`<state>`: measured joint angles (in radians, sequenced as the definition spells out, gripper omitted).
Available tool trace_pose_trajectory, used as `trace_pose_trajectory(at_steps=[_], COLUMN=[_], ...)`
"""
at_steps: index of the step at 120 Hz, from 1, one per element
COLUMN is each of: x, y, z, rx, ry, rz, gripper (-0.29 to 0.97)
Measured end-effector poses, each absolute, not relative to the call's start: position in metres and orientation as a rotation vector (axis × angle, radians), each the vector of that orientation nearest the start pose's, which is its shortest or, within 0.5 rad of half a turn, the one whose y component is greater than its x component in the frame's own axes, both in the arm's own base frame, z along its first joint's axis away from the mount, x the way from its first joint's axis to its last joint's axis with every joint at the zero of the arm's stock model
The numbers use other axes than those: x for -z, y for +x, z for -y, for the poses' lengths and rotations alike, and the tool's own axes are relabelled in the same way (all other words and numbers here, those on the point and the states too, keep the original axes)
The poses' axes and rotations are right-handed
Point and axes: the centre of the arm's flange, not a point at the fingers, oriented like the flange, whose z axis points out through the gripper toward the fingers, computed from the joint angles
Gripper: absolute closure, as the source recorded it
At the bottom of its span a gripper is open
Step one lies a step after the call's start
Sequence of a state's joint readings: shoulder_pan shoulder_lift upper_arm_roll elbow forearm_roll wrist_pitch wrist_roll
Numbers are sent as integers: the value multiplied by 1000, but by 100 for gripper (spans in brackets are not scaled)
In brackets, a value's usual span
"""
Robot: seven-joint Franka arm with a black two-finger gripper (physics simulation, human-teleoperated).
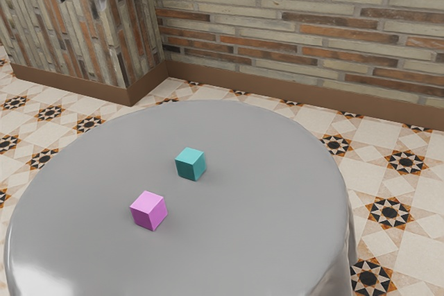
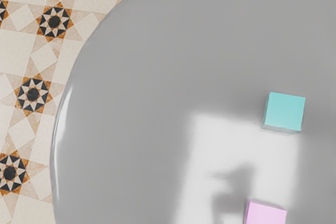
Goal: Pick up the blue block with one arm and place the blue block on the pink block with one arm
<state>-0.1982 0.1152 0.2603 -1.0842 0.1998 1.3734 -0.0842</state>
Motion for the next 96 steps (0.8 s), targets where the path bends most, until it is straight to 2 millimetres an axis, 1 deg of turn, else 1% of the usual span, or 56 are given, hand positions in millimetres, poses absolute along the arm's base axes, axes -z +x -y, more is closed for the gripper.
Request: trace_pose_trajectory(at_steps=[9, 16, 21, 25, 29, 36, 41, 52, 60, 67, 88, 96], x=[-768, -766, -759, -747, -722, -671, -645, -577, -535, -512, -465, -441], y=[548, 551, 555, 559, 567, 582, 591, 606, 612, 619, 639, 647], z=[-36, -19, -7, -4, -3, -6, -9, -18, -16, -12, -9, -8], rx=[270, 270, 253, 221, 165, 82, 62, 17, 7, 25, 47, 24], ry=[-2903, -2916, -2922, -2925, -2927, -2924, -2921, -2916, -2917, -2918, -2911, -2906], rz=[273, 228, 199, 188, 179, 165, 161, 154, 129, 109, 91, 89], gripper=[0, 0, 0, 0, 0, 0, 0, 0, 0, 0, 0, 0])
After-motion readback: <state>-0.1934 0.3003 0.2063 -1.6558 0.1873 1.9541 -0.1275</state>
